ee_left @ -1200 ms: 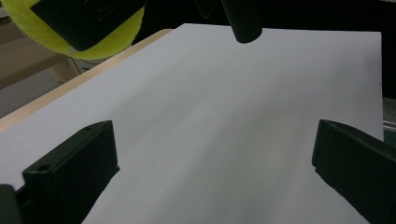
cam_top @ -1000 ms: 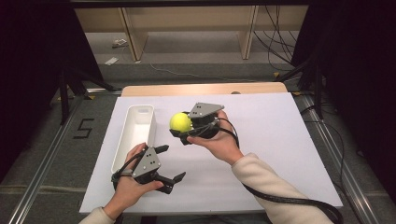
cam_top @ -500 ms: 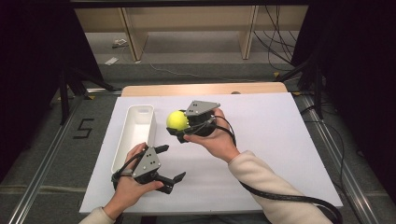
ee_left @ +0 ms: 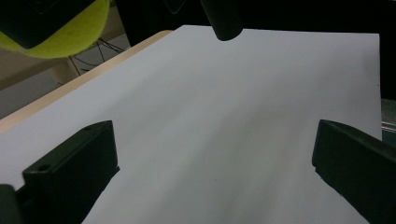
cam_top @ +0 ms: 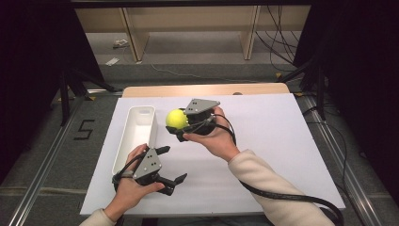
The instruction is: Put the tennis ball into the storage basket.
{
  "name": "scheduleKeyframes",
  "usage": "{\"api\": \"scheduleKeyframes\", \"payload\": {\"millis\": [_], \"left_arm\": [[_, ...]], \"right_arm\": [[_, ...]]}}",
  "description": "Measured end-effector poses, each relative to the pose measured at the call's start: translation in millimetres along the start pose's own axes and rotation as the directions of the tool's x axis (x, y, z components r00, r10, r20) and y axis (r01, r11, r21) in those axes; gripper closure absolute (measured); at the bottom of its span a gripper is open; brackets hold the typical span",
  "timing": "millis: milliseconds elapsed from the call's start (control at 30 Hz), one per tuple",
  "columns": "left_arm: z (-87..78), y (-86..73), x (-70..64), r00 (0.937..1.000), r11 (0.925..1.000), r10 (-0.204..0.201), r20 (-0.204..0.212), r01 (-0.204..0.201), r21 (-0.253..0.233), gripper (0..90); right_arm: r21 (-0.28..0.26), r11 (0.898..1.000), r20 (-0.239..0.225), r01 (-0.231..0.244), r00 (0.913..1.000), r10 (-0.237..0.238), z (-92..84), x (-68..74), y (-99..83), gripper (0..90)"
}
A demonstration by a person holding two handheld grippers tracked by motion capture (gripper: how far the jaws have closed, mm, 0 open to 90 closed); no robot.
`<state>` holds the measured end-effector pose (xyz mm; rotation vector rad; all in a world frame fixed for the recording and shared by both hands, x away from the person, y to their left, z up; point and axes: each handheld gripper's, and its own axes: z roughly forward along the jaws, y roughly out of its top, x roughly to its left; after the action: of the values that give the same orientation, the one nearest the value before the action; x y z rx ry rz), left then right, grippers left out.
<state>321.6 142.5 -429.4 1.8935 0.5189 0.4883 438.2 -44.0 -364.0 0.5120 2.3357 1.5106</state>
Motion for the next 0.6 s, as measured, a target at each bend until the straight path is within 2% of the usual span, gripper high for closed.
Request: {"api": "scheduleKeyframes", "payload": {"millis": [600], "left_arm": [[-1.0,0.9,-0.1,1.0000,1.0000,0.000,0.003,0.000,-0.007,0.0]], "right_arm": [[0.002,1.000,-0.003,0.019,0.9998,-0.019,7.7,3.8,8.7,26.9]]}}
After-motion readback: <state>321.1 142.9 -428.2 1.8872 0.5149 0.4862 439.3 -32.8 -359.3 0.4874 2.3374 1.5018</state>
